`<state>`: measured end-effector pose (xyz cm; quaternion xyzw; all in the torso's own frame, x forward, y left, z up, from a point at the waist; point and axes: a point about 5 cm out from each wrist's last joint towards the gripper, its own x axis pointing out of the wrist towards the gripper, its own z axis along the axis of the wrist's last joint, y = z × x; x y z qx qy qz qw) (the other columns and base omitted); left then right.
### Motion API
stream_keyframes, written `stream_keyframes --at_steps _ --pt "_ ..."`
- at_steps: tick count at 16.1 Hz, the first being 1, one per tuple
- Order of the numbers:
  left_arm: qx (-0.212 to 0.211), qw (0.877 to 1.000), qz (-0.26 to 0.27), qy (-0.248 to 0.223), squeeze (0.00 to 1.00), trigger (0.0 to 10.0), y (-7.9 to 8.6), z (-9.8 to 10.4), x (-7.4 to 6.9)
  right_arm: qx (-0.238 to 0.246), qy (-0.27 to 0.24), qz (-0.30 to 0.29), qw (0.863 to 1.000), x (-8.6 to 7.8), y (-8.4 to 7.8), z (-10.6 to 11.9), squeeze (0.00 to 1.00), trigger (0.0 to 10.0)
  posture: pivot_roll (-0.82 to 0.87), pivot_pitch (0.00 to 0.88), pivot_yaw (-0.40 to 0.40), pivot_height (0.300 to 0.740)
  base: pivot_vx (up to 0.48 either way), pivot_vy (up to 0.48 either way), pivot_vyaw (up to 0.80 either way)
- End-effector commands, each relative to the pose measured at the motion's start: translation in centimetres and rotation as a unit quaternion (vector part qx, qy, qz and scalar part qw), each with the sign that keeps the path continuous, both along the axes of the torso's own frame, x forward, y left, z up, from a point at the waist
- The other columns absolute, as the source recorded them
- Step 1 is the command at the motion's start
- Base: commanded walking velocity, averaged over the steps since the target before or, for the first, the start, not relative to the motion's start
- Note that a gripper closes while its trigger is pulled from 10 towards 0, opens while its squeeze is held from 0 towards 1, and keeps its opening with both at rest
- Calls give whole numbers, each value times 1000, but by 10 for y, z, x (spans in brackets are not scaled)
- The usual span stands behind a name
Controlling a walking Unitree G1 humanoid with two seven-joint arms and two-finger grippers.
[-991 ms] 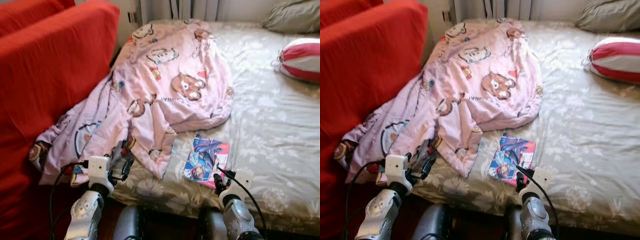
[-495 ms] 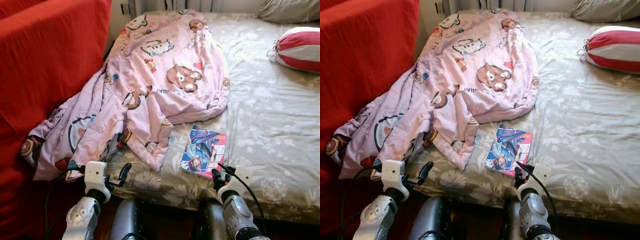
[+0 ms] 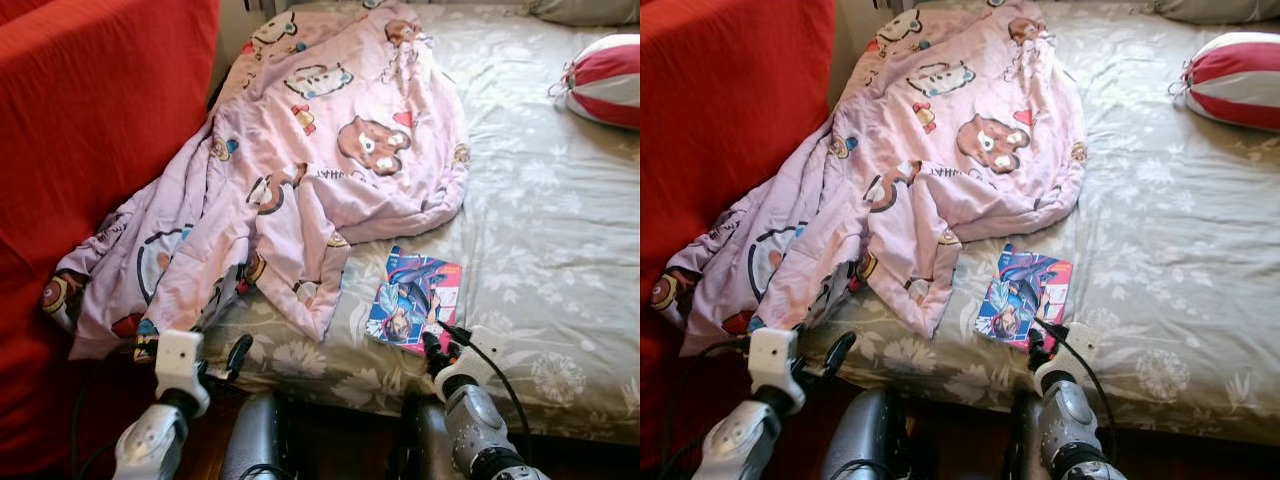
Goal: Clean up the room
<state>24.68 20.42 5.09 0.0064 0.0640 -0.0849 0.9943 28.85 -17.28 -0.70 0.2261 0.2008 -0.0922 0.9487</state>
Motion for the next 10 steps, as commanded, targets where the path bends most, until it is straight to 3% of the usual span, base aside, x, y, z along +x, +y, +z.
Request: stream_keyframes --at_steps 1,10 --pt "8 1000 4 11 0 10000 6 -2 -5 9 8 -7 1000 -2 1 -2 0 10000 209 224 90 577 0 0 0" --pt "19 1000 -4 21 0 10000 7 -2 -11 29 15 -20 999 -6 4 -7 0 10000 221 227 98 577 0 0 0"
